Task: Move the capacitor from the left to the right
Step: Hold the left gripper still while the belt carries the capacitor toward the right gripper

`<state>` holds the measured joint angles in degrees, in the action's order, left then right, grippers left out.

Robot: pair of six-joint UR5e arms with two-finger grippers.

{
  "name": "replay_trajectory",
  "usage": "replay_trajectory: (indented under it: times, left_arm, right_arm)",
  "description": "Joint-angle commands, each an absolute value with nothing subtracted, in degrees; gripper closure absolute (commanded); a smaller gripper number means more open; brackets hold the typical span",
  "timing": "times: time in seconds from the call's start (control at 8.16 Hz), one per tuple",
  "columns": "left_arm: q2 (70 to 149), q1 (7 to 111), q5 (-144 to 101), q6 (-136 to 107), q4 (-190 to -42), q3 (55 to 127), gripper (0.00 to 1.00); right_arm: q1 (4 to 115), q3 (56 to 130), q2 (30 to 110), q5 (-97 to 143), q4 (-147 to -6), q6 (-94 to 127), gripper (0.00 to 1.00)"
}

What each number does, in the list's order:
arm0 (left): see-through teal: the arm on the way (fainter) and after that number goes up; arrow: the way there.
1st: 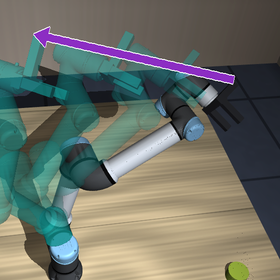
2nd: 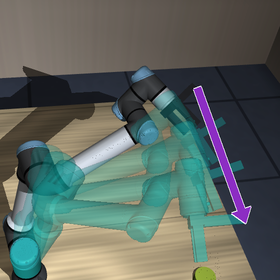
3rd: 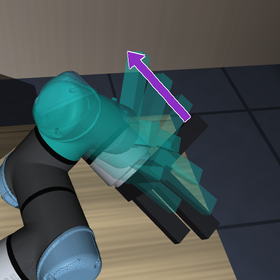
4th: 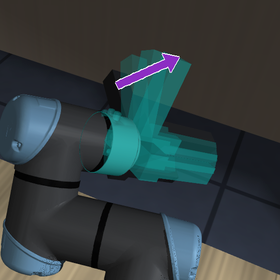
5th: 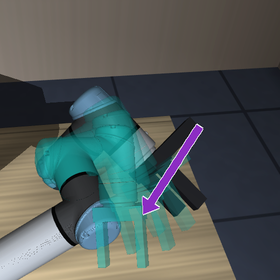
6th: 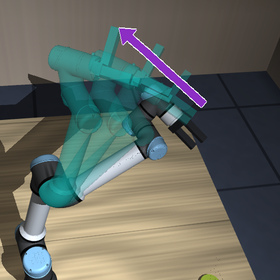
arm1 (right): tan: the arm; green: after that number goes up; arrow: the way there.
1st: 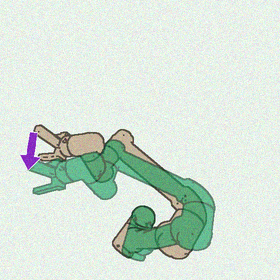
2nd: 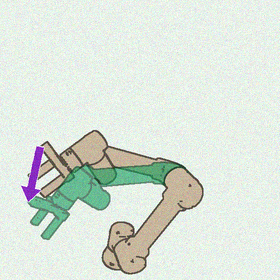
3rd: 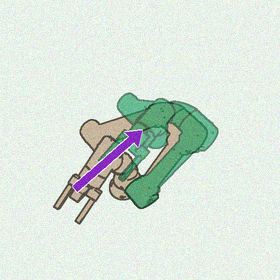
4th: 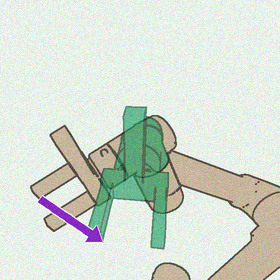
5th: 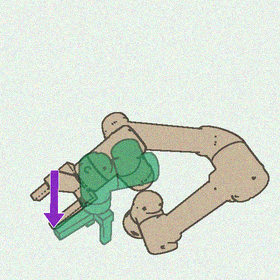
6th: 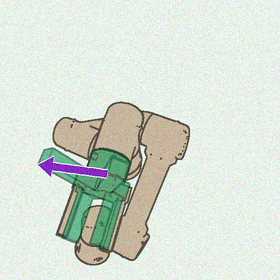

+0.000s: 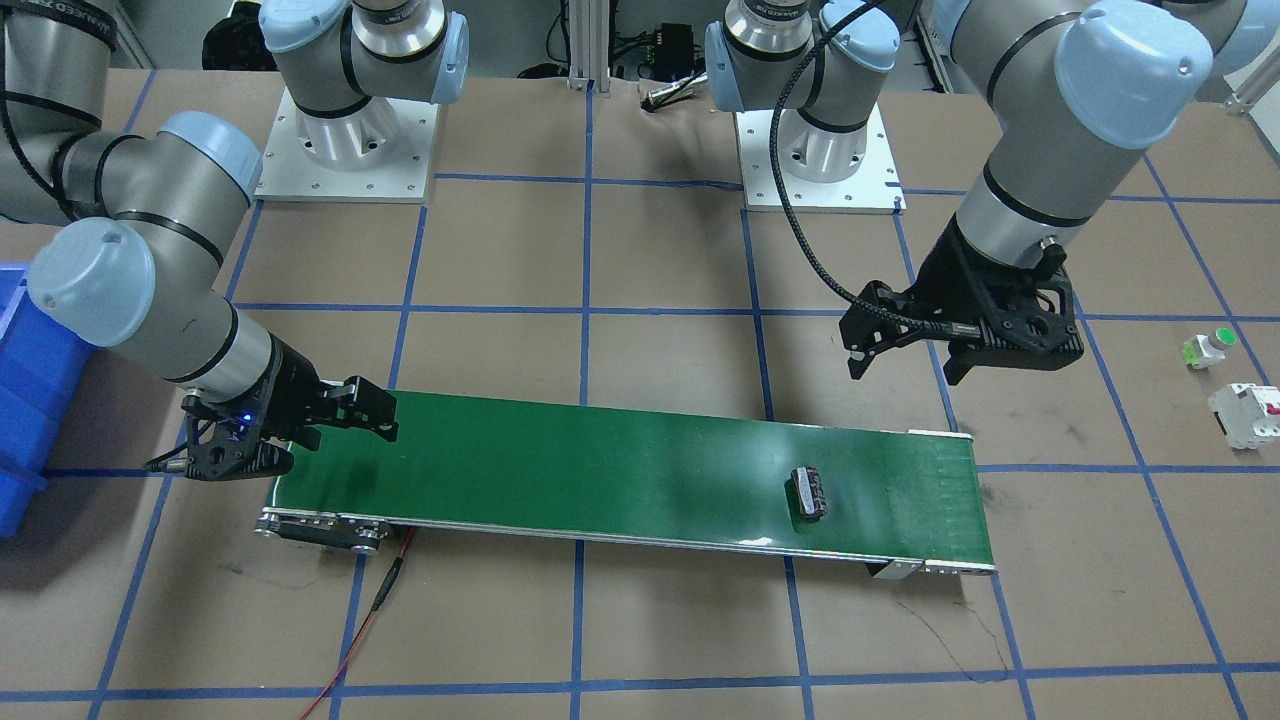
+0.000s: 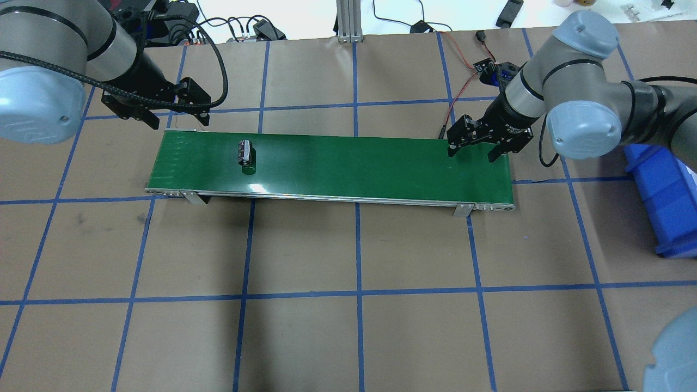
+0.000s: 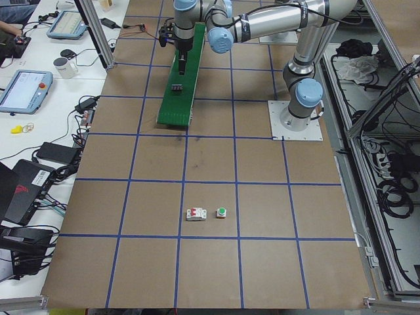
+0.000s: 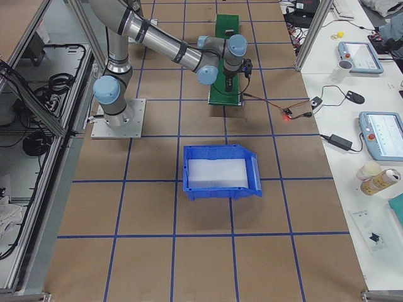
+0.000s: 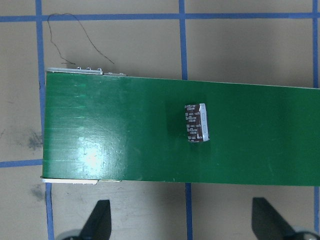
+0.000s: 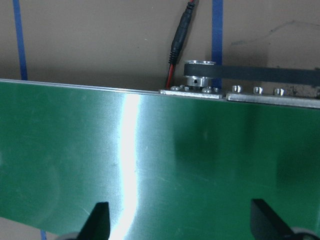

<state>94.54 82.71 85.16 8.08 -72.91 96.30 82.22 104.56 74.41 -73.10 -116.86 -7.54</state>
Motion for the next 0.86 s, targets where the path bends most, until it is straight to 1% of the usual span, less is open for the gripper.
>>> replay_trajectory:
  times: [0.0,0.25,0.74]
  left_arm:
    - [94.4,82.7,85.0,8.2,-72.9,96.3,0.00]
    - [94.3,82.7,85.0,8.2,-72.9,96.3,0.00]
    - [94.4,82.7,85.2,8.1,-73.4,96.6,0.00]
  right_arm:
    - [82.2,105.6,73.3,-72.9,-119.7,-7.8,0.00]
    - [82.2,105.7,71.3,-73.0,-121.5,-7.8,0.00]
    - [82.2,105.7,71.3,-72.9,-121.4,-7.7,0.00]
